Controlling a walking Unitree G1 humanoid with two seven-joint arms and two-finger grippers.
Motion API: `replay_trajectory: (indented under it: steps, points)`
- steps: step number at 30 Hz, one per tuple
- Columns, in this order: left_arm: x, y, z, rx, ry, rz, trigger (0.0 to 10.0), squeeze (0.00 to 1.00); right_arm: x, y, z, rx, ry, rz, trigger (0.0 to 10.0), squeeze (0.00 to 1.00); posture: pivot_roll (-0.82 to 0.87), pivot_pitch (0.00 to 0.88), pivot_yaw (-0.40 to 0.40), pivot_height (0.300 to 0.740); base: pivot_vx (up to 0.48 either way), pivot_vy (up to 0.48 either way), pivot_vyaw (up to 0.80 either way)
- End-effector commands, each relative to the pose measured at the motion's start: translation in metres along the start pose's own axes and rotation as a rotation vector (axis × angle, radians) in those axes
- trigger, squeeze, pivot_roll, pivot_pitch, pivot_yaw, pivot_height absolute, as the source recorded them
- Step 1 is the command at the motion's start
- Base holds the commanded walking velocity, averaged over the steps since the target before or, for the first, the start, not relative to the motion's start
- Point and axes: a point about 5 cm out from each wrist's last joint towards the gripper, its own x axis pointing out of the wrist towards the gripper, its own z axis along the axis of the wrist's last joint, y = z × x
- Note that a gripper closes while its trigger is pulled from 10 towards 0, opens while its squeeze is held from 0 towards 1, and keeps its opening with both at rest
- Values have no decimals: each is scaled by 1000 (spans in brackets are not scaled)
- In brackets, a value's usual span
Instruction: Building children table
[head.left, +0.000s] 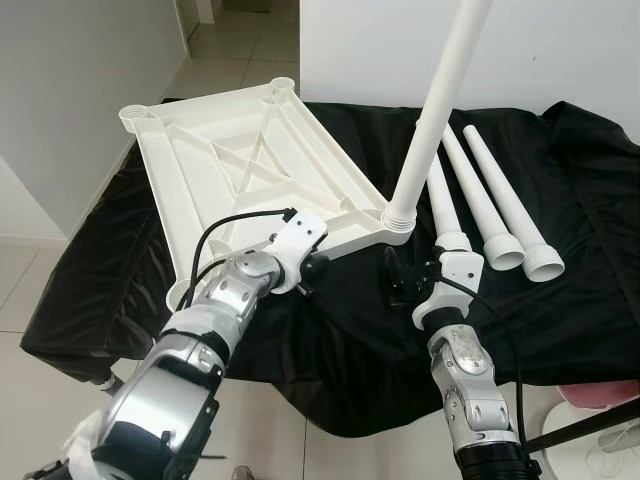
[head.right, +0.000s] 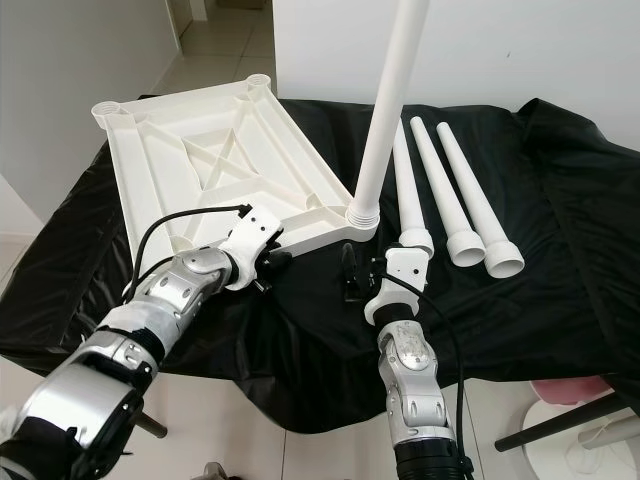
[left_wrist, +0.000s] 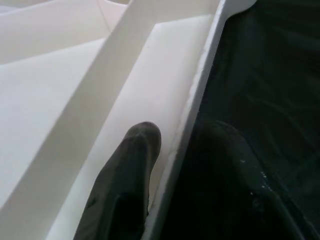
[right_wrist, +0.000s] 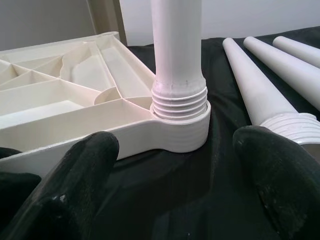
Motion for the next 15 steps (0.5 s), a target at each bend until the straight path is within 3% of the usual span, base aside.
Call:
replay_trajectory:
  steps: [1,5,7,8,11,13,15]
  points:
    - [-6,-20,3,48,-50,-186,10000,0,-2,-1,-5,0,17,-1,10000,0,-52,44,20,740,0,0,0]
    - [-16,-24,12,59,-123,-257,10000,0,-1,-1,-6,-2,23,5,10000,0,-51,44,20,740,0,0,0]
    - [-32,-21,27,47,-226,-300,10000,0,1,-1,-7,-5,28,12,10000,0,-41,42,13,740,0,0,0]
    - [-41,-13,38,20,-286,-286,10000,0,3,-2,-7,-7,32,17,10000,0,-35,40,8,740,0,0,0]
    - [-43,-9,41,8,-301,-275,10000,0,3,-2,-7,-8,33,18,10000,0,-33,40,6,740,0,0,0]
    - [-56,9,54,-25,-365,-202,10000,0,6,-2,-8,-16,39,30,10000,0,-29,39,2,740,0,0,0]
    - [-61,14,57,-30,-383,-178,10000,0,6,-2,-8,-18,40,34,10000,0,-29,39,2,740,0,0,0]
